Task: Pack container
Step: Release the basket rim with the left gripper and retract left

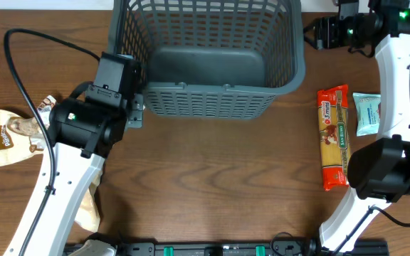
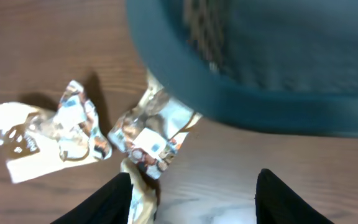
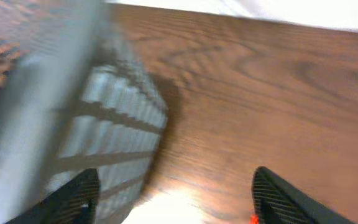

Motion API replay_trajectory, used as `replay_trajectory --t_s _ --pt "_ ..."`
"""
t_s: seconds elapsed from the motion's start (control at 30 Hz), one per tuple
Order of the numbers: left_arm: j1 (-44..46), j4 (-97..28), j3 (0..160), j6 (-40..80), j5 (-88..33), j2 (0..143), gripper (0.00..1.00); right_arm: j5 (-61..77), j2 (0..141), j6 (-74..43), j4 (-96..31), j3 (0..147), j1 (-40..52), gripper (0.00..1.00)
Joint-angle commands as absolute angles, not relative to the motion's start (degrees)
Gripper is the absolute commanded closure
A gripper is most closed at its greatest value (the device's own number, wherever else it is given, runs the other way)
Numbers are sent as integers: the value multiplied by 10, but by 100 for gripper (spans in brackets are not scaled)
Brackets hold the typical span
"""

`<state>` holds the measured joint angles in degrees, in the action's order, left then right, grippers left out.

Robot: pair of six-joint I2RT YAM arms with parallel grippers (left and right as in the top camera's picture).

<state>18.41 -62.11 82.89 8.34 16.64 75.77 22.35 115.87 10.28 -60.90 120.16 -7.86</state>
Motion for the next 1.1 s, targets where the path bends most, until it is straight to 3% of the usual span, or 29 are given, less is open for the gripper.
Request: replay_trajectory --t_s 0.0,0.37,0.8,1.07 --pt "143 -629 831 126 191 729 47 114 1156 40 -618 1210 -94 26" --pt "-4 -642 830 189 188 684 30 66 1148 -45 -701 1219 -154 21" --pt "-138 -599 799 161 29 742 25 41 1147 -13 -909 1154 -156 20" --pt "-149 -586 798 144 21 802 25 71 1068 1 -973 1142 -151 22"
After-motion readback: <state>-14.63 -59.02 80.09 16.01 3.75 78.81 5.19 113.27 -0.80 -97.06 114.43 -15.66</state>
